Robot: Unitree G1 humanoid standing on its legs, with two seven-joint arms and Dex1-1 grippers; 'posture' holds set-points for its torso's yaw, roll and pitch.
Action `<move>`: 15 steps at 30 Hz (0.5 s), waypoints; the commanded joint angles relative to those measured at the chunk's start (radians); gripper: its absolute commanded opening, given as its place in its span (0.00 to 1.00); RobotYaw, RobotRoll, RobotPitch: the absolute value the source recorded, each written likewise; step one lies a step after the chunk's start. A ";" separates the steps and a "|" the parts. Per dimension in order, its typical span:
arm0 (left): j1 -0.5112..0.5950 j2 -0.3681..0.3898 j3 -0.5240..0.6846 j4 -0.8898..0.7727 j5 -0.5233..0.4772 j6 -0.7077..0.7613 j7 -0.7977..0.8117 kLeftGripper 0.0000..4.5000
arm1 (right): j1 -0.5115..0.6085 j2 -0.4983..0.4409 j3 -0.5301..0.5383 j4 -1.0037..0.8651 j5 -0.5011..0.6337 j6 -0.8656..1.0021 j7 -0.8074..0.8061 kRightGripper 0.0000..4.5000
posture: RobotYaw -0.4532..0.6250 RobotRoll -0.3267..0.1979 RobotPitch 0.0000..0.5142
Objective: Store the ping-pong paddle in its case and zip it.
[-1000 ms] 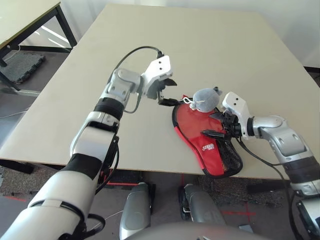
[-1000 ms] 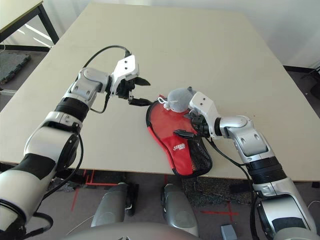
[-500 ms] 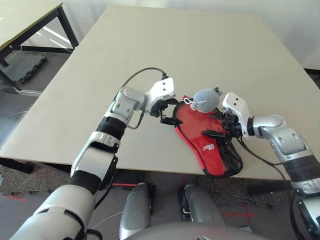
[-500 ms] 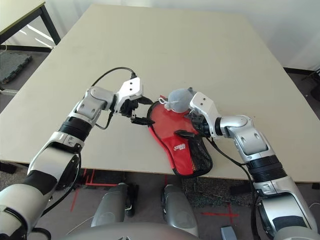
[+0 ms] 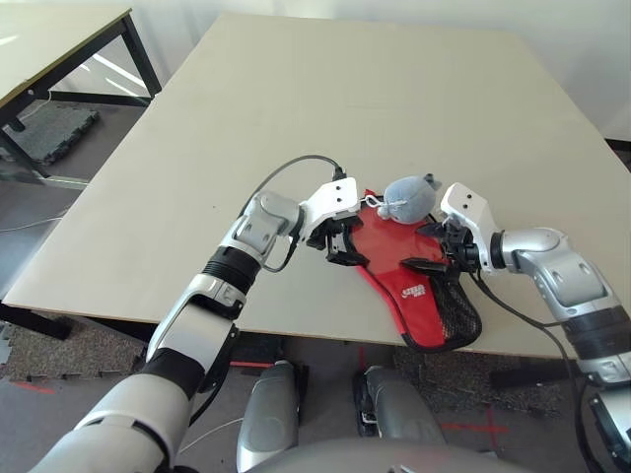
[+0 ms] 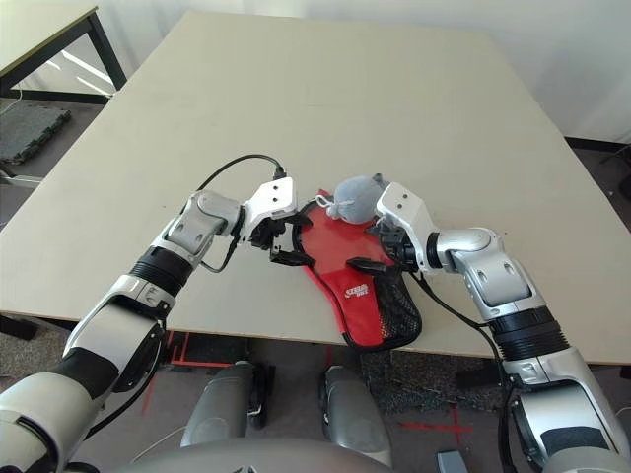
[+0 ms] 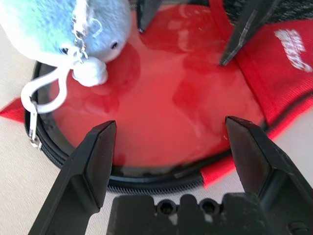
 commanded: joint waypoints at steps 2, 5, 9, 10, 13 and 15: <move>-0.004 -0.015 -0.030 0.061 0.030 -0.018 0.034 0.99 | 0.058 -0.027 0.038 0.036 -0.015 0.060 0.013 1.00 | 0.45 0.62 0.24; -0.010 -0.016 -0.039 0.075 0.038 -0.035 0.034 0.99 | 0.056 -0.057 -0.027 -0.017 0.075 0.130 0.062 1.00 | 0.45 0.62 0.24; -0.013 -0.011 -0.043 0.084 0.038 -0.044 0.027 0.99 | 0.001 -0.135 -0.181 -0.110 0.272 0.308 0.142 1.00 | 0.44 0.62 0.25; -0.013 -0.010 -0.043 0.084 0.037 -0.045 0.025 0.99 | -0.025 -0.145 -0.215 -0.116 0.298 0.319 0.139 1.00 | 0.44 0.62 0.25; -0.014 -0.009 -0.044 0.084 0.036 -0.045 0.025 0.99 | -0.107 -0.167 -0.279 -0.108 0.352 0.363 0.127 1.00 | 0.45 0.62 0.26; -0.014 -0.009 -0.045 0.083 0.035 -0.044 0.024 0.99 | -0.146 -0.170 -0.287 -0.094 0.361 0.366 0.118 1.00 | 0.45 0.62 0.25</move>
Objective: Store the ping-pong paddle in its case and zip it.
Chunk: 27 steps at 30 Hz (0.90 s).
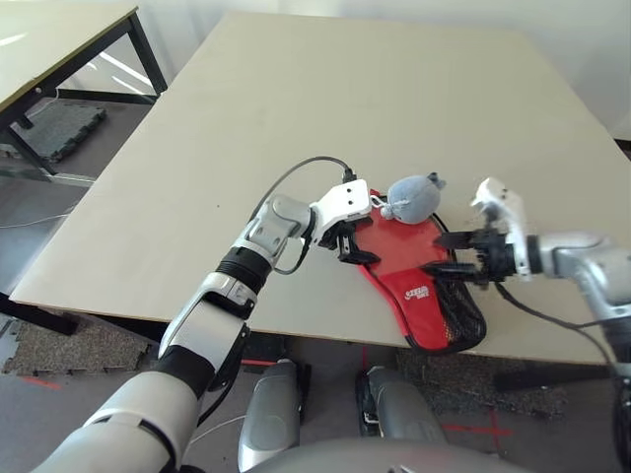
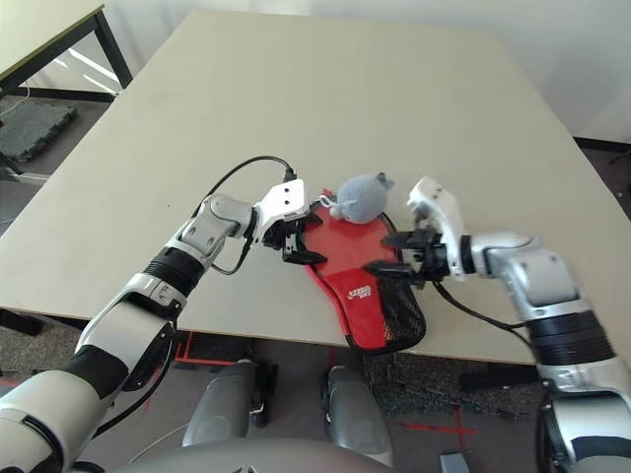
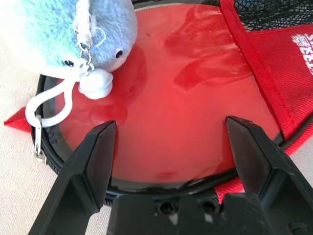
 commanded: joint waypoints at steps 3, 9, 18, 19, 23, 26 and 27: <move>0.017 0.004 -0.033 0.034 0.029 0.012 0.004 0.99 | -0.085 0.012 -0.032 0.013 0.053 0.035 -0.037 1.00 | 0.45 0.62 0.25; 0.016 0.004 -0.034 0.030 0.026 0.015 0.005 0.99 | -0.142 0.093 0.016 0.138 -0.040 -0.088 -0.149 1.00 | 0.46 0.62 0.25; 0.014 -0.003 -0.039 0.022 0.022 0.029 -0.007 0.99 | -0.201 0.211 0.110 0.359 -0.167 -0.217 -0.202 1.00 | 0.47 0.62 0.26; 0.015 -0.002 -0.040 0.020 0.023 0.029 -0.006 0.99 | -0.204 0.216 0.120 0.377 -0.176 -0.217 -0.199 1.00 | 0.47 0.62 0.26; 0.018 -0.002 -0.041 0.015 0.023 0.033 -0.005 0.99 | -0.208 0.216 0.153 0.417 -0.199 -0.204 -0.174 1.00 | 0.48 0.62 0.26; 0.020 -0.003 -0.042 0.012 0.021 0.034 -0.003 1.00 | -0.215 0.223 0.156 0.444 -0.207 -0.211 -0.167 0.91 | 0.49 0.62 0.26; 0.021 -0.003 -0.042 0.012 0.021 0.034 -0.003 1.00 | -0.221 0.229 0.156 0.457 -0.210 -0.219 -0.167 0.87 | 0.49 0.62 0.25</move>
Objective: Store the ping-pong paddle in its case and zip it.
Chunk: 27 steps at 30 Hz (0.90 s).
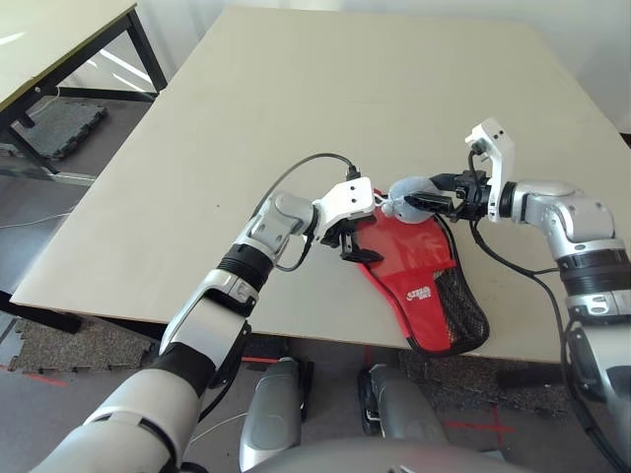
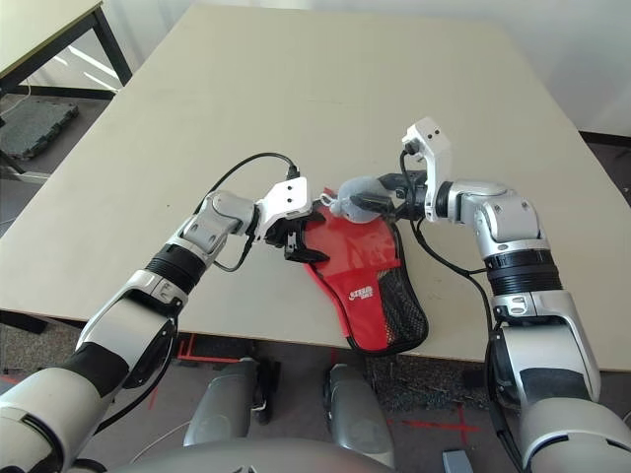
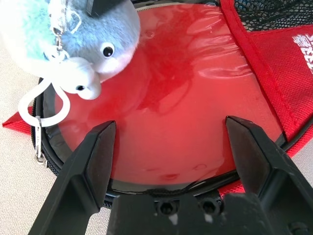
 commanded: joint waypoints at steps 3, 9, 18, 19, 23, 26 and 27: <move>0.027 0.003 -0.030 0.019 0.026 0.020 0.006 1.00 | -0.033 0.020 0.013 0.070 -0.029 -0.028 0.008 0.64 | 0.49 0.62 0.25; 0.032 -0.003 -0.031 0.014 0.026 0.022 0.009 1.00 | -0.094 0.050 0.039 0.203 -0.100 -0.128 0.002 0.17 | 0.50 0.62 0.24; 0.051 -0.005 -0.039 -0.011 0.026 0.033 0.009 1.00 | -0.264 0.120 0.010 0.532 -0.194 -0.379 -0.076 0.00 | 0.51 0.62 0.25; 0.054 -0.005 -0.039 -0.015 0.026 0.035 0.010 1.00 | -0.289 0.128 0.006 0.582 -0.205 -0.416 -0.101 0.00 | 0.51 0.62 0.25; 0.063 -0.009 -0.044 -0.031 0.027 0.047 0.012 1.00 | -0.352 0.143 -0.006 0.719 -0.245 -0.523 -0.175 0.00 | 0.53 0.62 0.26; 0.063 -0.019 -0.048 -0.037 0.029 0.057 0.016 1.00 | -0.376 0.144 -0.009 0.785 -0.280 -0.596 -0.249 0.00 | 0.53 0.62 0.26; 0.063 -0.020 -0.049 -0.038 0.029 0.059 0.016 1.00 | -0.381 0.144 -0.010 0.799 -0.289 -0.613 -0.265 0.00 | 0.53 0.62 0.26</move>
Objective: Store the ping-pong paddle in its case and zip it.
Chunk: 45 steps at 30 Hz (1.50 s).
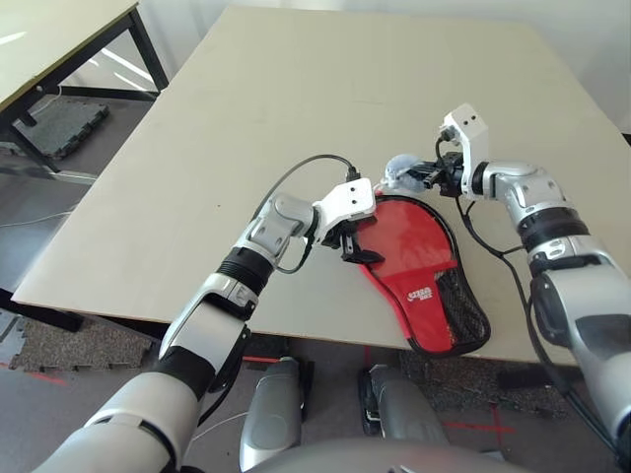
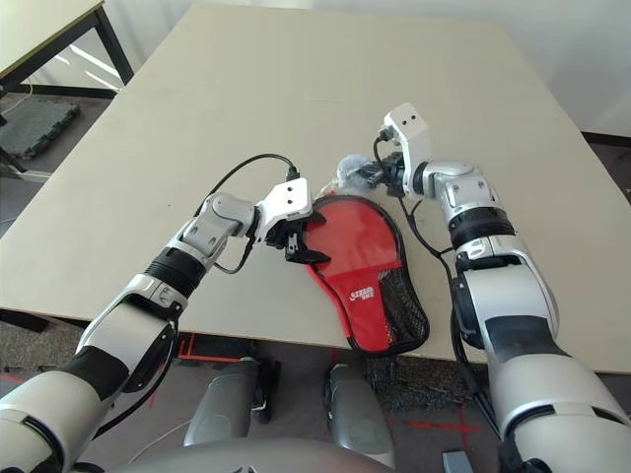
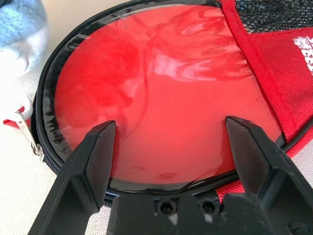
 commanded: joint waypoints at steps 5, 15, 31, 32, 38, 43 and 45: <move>0.040 -0.011 -0.055 0.005 0.028 0.036 -0.001 1.00 | -0.033 -0.036 -0.034 0.108 -0.064 -0.118 -0.152 0.00 | 0.53 0.62 0.27; 0.048 -0.021 -0.066 -0.006 0.031 0.044 -0.004 1.00 | 0.009 -0.116 -0.048 0.138 -0.092 -0.132 -0.163 0.00 | 0.52 0.62 0.28; 0.009 -0.037 -0.074 0.062 0.035 0.006 -0.005 1.00 | 0.233 -0.331 -0.083 0.053 -0.074 -0.078 0.099 0.00 | 0.47 0.62 0.29; 0.007 -0.038 -0.074 0.068 0.036 0.003 -0.005 1.00 | 0.252 -0.346 -0.087 0.037 -0.068 -0.070 0.116 0.00 | 0.46 0.62 0.30; -0.003 -0.046 -0.078 0.092 0.037 -0.015 -0.008 1.00 | 0.364 -0.409 -0.085 -0.091 -0.029 0.020 0.290 0.00 | 0.45 0.62 0.30; -0.014 -0.050 -0.077 0.112 0.038 -0.027 -0.010 1.00 | 0.497 -0.472 -0.077 -0.277 0.021 0.155 0.453 0.00 | 0.45 0.62 0.31; -0.017 -0.051 -0.076 0.118 0.038 -0.031 -0.009 1.00 | 0.548 -0.500 -0.075 -0.350 0.043 0.214 0.500 0.00 | 0.45 0.62 0.31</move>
